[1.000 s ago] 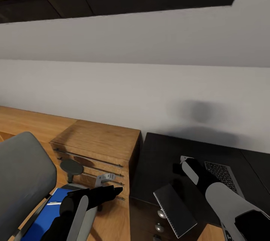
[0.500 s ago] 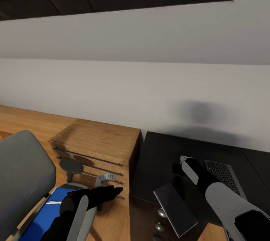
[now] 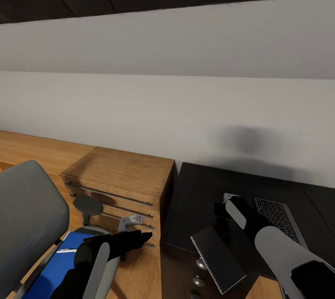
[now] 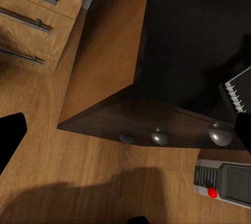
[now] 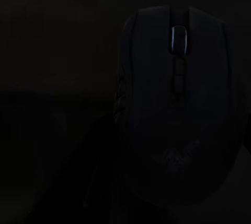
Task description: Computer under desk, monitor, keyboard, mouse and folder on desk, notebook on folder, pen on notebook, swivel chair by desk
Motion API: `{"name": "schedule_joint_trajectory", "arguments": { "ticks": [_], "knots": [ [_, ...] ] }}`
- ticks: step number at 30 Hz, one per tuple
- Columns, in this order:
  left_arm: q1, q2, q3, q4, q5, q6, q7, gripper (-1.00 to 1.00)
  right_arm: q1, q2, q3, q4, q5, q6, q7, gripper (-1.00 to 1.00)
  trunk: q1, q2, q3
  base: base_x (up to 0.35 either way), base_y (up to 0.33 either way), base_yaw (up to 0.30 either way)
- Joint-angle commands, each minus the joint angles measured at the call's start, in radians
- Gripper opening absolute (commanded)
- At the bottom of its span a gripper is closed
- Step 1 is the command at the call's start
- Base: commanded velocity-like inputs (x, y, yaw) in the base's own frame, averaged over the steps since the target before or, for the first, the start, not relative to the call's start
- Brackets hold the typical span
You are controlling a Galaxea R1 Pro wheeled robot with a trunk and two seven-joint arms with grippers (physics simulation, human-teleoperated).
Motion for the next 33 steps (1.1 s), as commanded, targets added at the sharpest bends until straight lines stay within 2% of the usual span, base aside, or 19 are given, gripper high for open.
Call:
{"name": "schedule_joint_trajectory", "arguments": {
  "ticks": [1, 10, 33],
  "knots": [
    [-0.001, -0.001, 0.001, -0.001, -0.006, 0.004, -0.007, 1.00, -0.001, -0.001, 0.008, -0.002, -0.012, 0.002, -0.007, 1.00, 0.000, -0.001, -0.001, 0.000, 0.000, 0.000],
    [0.002, 0.001, 0.001, 0.004, -0.007, 0.002, -0.009, 1.00, -0.001, -0.003, 0.008, -0.003, -0.012, -0.001, -0.008, 1.00, 0.000, -0.001, -0.001, 0.000, 0.000, 0.000],
    [0.004, 0.003, 0.001, 0.019, -0.008, -0.005, -0.007, 1.00, -0.001, -0.003, 0.010, -0.022, -0.011, -0.011, -0.002, 1.00, -0.088, 0.160, 0.071, 0.000, 0.000, 0.000]
  ]
}}
